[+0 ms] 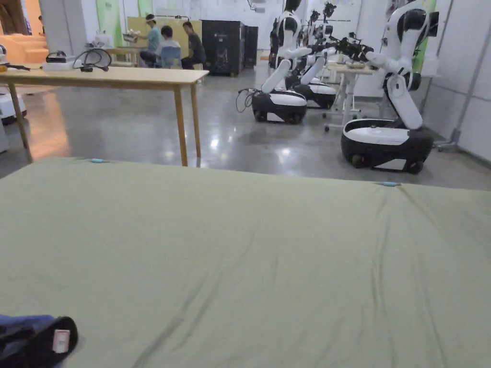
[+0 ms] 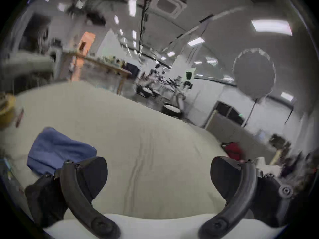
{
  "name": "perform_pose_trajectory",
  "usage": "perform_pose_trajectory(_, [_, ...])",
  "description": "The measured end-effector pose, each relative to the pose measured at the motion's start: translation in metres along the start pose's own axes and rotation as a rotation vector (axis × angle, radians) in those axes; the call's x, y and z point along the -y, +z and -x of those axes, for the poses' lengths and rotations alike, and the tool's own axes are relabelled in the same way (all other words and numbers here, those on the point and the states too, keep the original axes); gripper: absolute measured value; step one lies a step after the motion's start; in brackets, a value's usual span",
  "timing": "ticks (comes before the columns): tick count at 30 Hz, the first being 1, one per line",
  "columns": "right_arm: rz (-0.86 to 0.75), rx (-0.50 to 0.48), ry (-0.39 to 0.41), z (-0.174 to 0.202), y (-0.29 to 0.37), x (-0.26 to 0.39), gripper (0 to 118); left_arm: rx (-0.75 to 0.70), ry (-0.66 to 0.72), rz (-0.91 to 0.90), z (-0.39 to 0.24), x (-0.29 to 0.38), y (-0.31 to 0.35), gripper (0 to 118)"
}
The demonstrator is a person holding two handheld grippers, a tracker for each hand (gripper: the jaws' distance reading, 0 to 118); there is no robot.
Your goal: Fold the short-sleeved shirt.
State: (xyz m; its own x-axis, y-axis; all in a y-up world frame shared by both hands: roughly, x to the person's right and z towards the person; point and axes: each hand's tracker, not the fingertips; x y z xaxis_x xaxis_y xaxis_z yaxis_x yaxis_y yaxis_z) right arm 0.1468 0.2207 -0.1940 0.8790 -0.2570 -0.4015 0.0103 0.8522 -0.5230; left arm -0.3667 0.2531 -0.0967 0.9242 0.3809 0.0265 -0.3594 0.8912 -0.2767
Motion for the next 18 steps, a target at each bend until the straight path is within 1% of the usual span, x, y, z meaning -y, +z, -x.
perform_pose_trajectory(1, [-0.013, 0.022, 0.014, -0.001, 0.003, 0.001, 1, -0.007, -0.022, -0.034, -0.022, 0.013, -0.009, 117])
perform_pose_trajectory(2, [-0.026, 0.049, 0.016, -0.003, 0.007, 0.003, 1, -0.009, -0.013, -0.07, -0.042, 0.025, -0.019, 117])
perform_pose_trajectory(3, [-0.046, 0.082, 0.035, -0.003, 0.01, 0.006, 1, 0.006, -0.016, -0.062, -0.055, 0.034, -0.028, 117])
perform_pose_trajectory(4, [-0.064, 0.092, 0.052, -0.003, 0.014, 0.009, 1, 0.05, 0.002, -0.047, -0.072, 0.042, -0.042, 116])
perform_pose_trajectory(5, [-0.071, 0.112, 0.066, -0.003, 0.018, 0.012, 1, 0.089, -0.035, 0.007, -0.086, 0.052, -0.055, 111])
perform_pose_trajectory(6, [-0.071, 0.122, 0.069, -0.004, 0.02, 0.016, 1, 0.071, -0.053, 0.001, -0.096, 0.063, -0.063, 94])
perform_pose_trajectory(7, [-0.066, 0.114, 0.067, -0.006, 0.023, 0.019, 1, 0.045, -0.082, -0.018, -0.107, 0.072, -0.071, 58])
perform_pose_trajectory(8, [-0.065, 0.117, 0.069, -0.008, 0.026, 0.022, 1, 0.017, -0.102, -0.024, -0.108, 0.079, -0.081, 0])
perform_pose_trajectory(9, [-0.065, 0.119, 0.068, -0.009, 0.03, 0.025, 1, -0.02, -0.118, 0.021, -0.115, 0.084, -0.088, 0])
perform_pose_trajectory(10, [-0.068, 0.123, 0.073, -0.009, 0.033, 0.027, 1, -0.054, -0.143, 0.013, -0.121, 0.087, -0.092, 0])
perform_pose_trajectory(11, [-0.079, 0.132, 0.085, -0.008, 0.038, 0.027, 1, -0.023, -0.108, 0.049, -0.126, 0.084, -0.097, 0])
perform_pose_trajectory(13, [-0.136, 0.157, 0.132, -0.005, 0.044, 0.017, 1, 0.006, -0.076, 0.027, -0.139, 0.073, -0.1, 0])
perform_pose_trajectory(15, [-0.203, 0.154, 0.153, -0.002, 0.046, -0.008, 1, -0.021, -0.139, -0.058, -0.16, 0.05, -0.095, 0])
perform_pose_trajectory(17, [-0.272, 0.137, 0.19, 0.002, 0.045, -0.05, 1, -0.049, -0.244, -0.15, -0.183, 0.013, -0.099, 0])
perform_pose_trajectory(18, [-0.316, 0.141, 0.196, 0.005, 0.041, -0.073, 1, -0.078, -0.283, -0.194, -0.195, -0.005, -0.102, 0])
